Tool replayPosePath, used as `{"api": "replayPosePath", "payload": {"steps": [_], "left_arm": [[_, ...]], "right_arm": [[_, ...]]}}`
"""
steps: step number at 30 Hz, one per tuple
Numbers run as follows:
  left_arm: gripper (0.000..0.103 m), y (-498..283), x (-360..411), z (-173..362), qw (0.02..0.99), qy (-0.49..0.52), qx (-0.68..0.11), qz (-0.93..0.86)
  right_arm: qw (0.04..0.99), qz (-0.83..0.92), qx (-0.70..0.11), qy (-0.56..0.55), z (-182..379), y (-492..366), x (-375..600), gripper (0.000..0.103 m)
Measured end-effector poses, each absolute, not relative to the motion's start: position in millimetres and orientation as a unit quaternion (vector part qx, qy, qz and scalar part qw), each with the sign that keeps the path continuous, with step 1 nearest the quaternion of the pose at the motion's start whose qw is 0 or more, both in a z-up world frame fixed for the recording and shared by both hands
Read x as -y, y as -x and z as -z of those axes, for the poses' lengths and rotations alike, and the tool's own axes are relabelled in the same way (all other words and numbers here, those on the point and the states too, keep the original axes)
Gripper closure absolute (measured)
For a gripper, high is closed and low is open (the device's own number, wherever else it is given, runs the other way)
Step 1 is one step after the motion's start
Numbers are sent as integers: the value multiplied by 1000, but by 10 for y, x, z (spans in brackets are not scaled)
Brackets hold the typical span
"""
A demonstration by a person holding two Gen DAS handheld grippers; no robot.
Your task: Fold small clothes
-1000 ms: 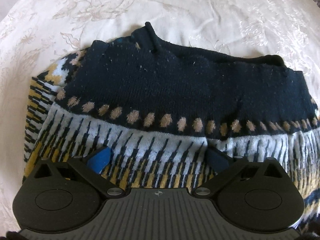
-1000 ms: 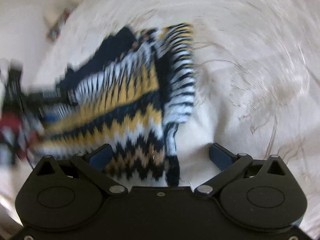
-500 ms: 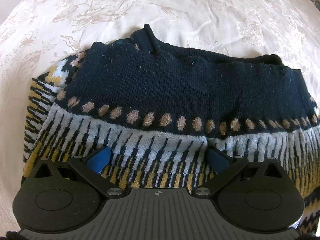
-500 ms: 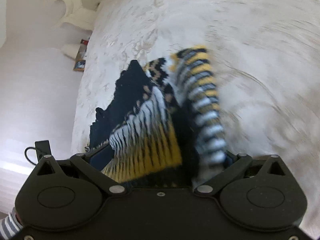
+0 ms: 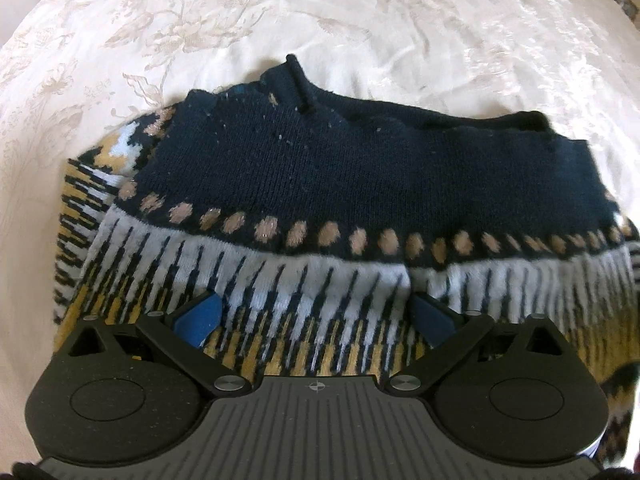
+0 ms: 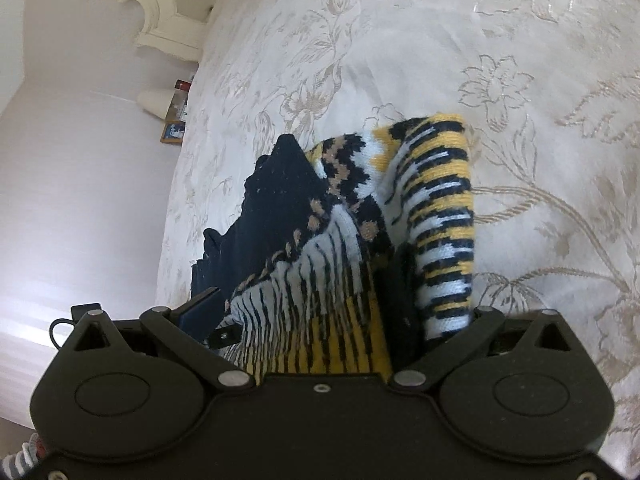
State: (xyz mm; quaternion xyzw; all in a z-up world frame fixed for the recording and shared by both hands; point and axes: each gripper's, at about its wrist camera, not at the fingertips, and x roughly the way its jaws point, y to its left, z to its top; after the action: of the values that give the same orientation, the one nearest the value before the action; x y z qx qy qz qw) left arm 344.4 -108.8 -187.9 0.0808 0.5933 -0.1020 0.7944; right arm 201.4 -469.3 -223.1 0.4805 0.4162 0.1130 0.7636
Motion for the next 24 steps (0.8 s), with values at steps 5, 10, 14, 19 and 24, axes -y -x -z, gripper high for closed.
{"api": "replayPosePath", "payload": {"steps": [5, 10, 14, 19, 24], "left_arm": [[9, -3116, 1007, 1716, 797, -84, -586, 116], [9, -2718, 947, 1755, 798, -99, -582, 121], [7, -2658, 922, 1924, 783, -101, -602, 119], [9, -2731, 785, 1819, 781, -61, -610, 115], [10, -2665, 400, 1654, 784, -12, -613, 98]], "right_arm": [[764, -109, -425, -473, 2202, -2055, 4632, 0], [760, -110, -430, -475, 2196, -1939, 4625, 0], [758, -106, -436, -473, 2188, -1829, 4636, 1], [758, -98, -452, -461, 2152, -1828, 4620, 3], [766, -64, -479, -425, 2082, -1884, 4585, 48]]}}
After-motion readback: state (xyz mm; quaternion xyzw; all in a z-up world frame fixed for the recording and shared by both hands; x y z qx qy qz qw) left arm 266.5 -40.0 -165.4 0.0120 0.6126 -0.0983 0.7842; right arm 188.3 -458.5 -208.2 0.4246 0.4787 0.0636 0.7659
